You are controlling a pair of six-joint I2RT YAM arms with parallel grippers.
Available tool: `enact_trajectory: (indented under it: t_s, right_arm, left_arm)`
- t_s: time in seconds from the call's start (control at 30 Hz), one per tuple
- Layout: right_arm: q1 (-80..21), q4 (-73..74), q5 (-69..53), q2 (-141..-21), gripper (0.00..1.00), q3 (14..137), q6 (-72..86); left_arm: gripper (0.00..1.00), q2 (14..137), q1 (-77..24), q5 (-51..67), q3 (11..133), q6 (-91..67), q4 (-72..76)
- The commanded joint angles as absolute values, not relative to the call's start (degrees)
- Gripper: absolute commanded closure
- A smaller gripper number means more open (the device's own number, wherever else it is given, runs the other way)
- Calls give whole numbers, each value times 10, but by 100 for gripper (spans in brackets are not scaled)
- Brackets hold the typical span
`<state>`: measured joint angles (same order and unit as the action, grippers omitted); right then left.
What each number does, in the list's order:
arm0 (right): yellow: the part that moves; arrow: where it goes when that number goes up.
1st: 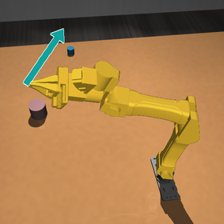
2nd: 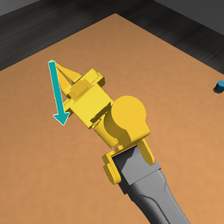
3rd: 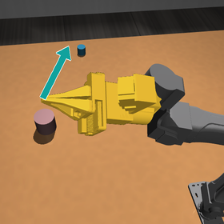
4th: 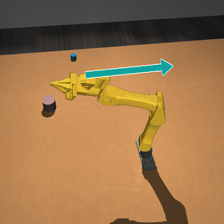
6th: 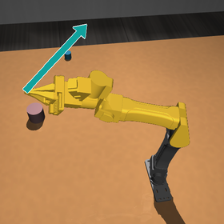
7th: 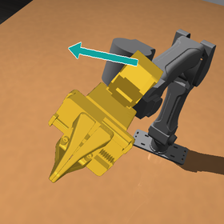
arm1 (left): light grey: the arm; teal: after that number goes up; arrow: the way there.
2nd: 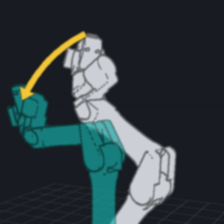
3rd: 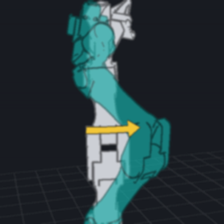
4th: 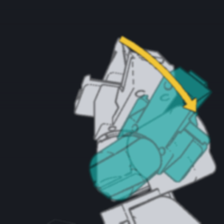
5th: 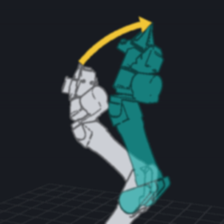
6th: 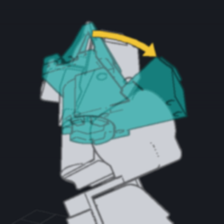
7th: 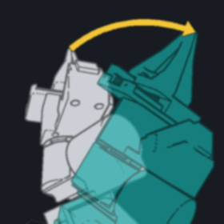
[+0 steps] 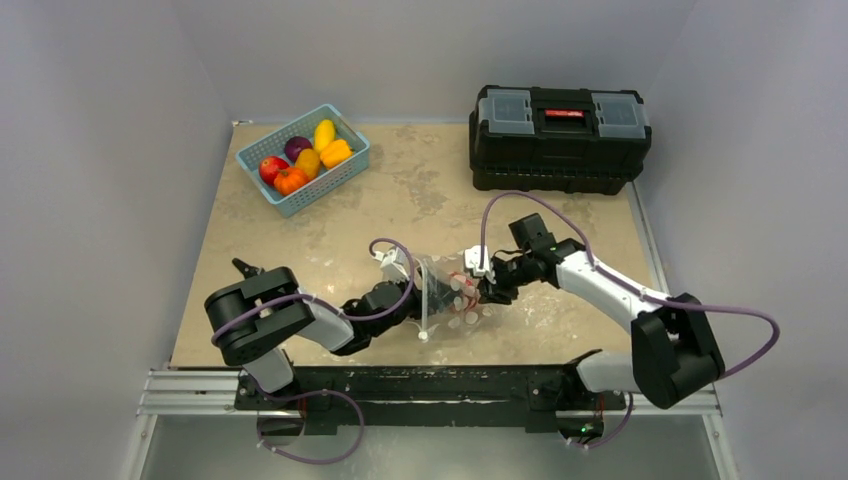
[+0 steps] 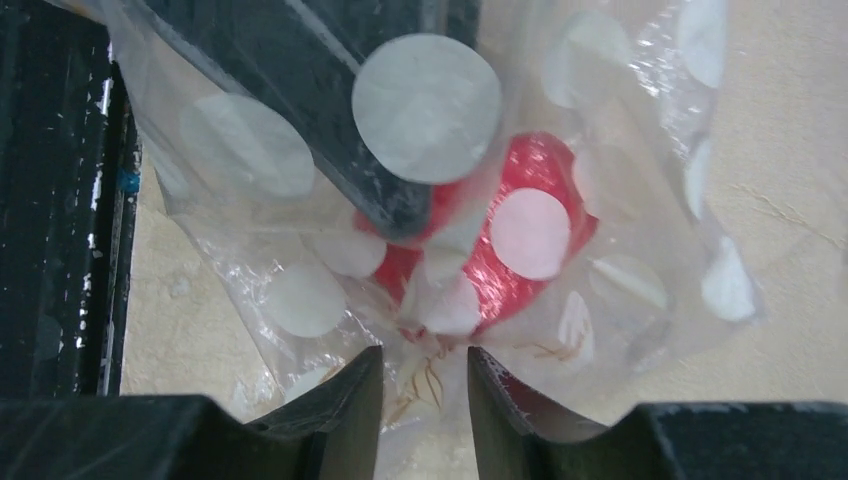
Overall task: Open the zip-top bag and remove the fake food
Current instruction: Pick up the fake vegetable from the zipper food storage bag.
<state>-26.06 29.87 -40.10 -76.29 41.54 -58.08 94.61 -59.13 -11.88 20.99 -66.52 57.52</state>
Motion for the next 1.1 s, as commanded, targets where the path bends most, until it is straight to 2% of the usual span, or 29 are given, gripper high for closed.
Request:
enact_trajectory:
  t_s: [0.0,0.1,0.23,0.37,0.5,0.63,0.8,1.07]
  right_arm:
    - [-230,317,-449,-713,60,445,-590]
    - [-218,308,-450,-689,48,435,-596]
    - [-219,253,-424,-682,40,420,-601]
    - [-238,304,-425,-714,25,430,-754]
    - [-239,363,-403,-781,23,467,-855]
    - [-251,340,-400,-804,23,466,-856]
    - [-278,297,-371,-818,34,442,-838]
    - [-298,311,-390,-820,77,433,-843]
  left_arm:
    - [15,933,-589,-130,193,-665,574]
    - [15,935,-589,-124,197,-656,564]
    - [15,932,-589,-117,205,-646,551]
    - [15,924,-589,-111,207,-640,540]
    - [14,922,-587,-106,210,-639,530]
    - [14,923,-582,-96,211,-639,530]
    - [12,929,-574,-90,212,-637,539]
    - [9,945,-569,-86,210,-640,584]
